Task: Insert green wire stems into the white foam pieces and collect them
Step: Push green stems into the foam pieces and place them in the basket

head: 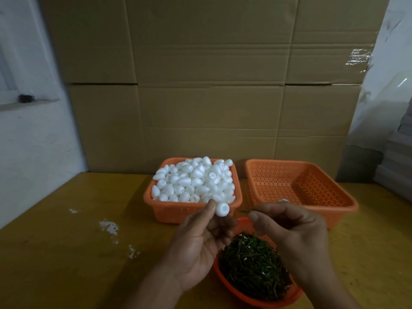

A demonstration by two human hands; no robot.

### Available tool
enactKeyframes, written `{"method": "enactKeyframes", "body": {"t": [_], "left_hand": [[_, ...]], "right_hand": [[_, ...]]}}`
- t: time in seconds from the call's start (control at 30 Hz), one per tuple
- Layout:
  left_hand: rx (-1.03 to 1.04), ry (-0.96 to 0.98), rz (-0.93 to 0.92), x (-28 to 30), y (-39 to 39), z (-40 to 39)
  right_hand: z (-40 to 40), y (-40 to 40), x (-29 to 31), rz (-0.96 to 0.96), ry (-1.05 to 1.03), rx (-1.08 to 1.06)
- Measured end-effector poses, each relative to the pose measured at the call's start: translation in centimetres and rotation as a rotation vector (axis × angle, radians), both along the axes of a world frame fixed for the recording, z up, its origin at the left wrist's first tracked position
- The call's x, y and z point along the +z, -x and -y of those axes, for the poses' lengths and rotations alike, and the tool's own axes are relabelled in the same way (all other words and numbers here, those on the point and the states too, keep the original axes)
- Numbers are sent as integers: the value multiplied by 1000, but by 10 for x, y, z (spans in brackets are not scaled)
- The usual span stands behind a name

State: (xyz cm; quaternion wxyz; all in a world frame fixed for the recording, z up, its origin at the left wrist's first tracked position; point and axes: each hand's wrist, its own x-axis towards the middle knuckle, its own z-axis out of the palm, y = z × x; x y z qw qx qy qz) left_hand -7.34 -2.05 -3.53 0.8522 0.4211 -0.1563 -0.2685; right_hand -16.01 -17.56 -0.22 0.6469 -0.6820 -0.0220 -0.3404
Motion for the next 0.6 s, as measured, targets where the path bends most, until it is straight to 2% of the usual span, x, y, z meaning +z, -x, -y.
{"method": "enactKeyframes", "body": {"t": [0.23,0.6], "left_hand": [[-3,-28,46,1,2,1],[6,-52,82,4,6,2]], "right_hand": [[-11,-2,-3,31,-62,34],[-14,-3,-8,33,-29,85]]}}
